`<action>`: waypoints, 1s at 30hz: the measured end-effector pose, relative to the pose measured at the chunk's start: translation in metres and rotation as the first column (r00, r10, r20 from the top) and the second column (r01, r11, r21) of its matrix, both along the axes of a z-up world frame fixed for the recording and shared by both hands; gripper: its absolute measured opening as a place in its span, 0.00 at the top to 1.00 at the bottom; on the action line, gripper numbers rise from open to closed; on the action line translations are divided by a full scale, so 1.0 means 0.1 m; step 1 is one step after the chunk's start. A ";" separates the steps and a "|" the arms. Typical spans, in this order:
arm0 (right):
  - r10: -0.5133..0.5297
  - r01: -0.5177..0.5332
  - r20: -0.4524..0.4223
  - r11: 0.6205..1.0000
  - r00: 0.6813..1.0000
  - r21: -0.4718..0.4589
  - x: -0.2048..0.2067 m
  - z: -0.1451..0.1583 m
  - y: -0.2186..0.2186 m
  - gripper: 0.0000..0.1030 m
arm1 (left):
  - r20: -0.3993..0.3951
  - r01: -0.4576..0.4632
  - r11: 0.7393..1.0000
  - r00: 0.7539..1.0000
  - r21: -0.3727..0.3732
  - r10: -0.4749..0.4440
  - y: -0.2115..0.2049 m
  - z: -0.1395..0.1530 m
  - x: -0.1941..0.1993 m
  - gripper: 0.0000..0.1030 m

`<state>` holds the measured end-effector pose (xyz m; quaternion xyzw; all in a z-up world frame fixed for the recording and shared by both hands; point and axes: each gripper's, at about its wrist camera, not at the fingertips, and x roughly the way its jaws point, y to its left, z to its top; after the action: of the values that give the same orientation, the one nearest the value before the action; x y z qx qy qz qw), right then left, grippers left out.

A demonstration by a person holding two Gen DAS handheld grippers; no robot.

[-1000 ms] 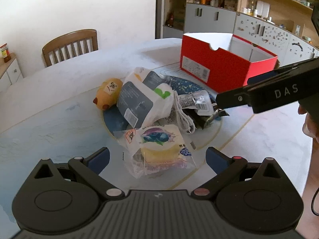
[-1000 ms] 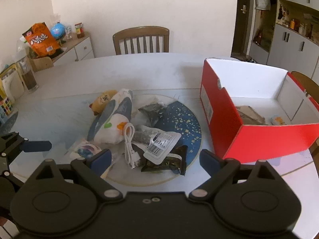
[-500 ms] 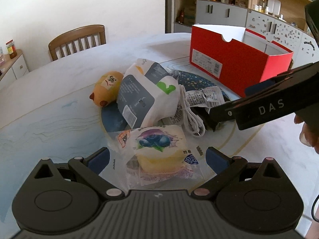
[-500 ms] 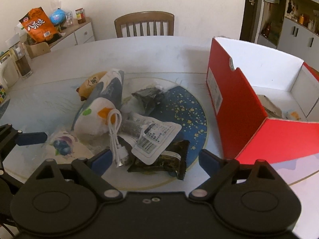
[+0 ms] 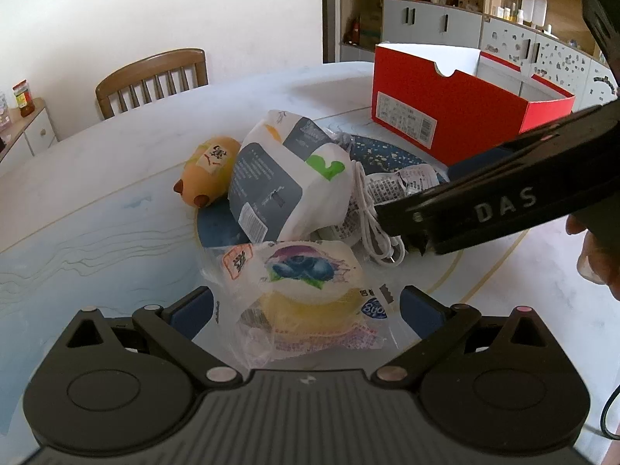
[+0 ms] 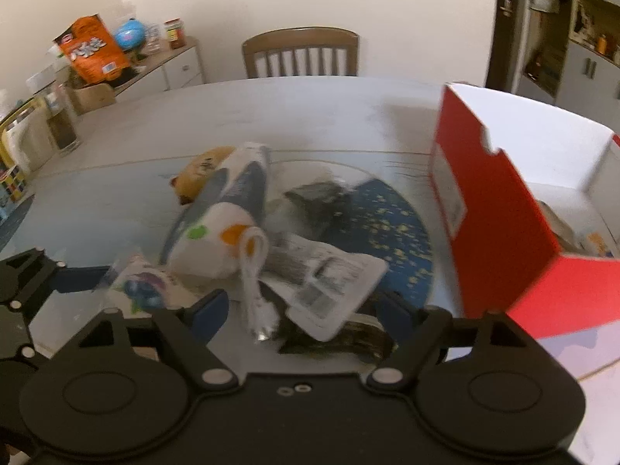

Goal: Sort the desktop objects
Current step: 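Grasp the white USB cable with the right tool while the left tool grasps the bagged bun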

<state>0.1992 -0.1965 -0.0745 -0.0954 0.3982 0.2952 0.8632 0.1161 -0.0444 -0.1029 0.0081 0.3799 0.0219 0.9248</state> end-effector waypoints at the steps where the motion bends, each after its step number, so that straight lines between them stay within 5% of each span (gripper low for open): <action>1: 0.013 -0.013 0.006 1.000 1.000 -0.003 -0.01 0.00 0.04 0.22 | 0.000 -0.001 1.000 1.000 0.003 0.001 0.00 0.00 0.00 0.00; 16: 0.103 -0.100 0.063 0.994 0.993 -0.048 0.00 -0.04 0.38 0.54 | -0.004 0.009 1.000 1.000 -0.002 -0.009 0.01 -0.06 0.05 0.04; 30: 0.173 -0.161 0.105 0.981 0.979 -0.107 -0.03 -0.07 0.57 0.60 | -0.013 0.012 1.000 1.000 -0.027 -0.012 0.02 -0.07 0.04 0.07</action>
<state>0.1964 -0.1394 -0.0812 -0.1874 0.3530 0.3409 0.8509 0.1197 -0.0424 -0.1099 -0.0020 0.3861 0.0113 0.9224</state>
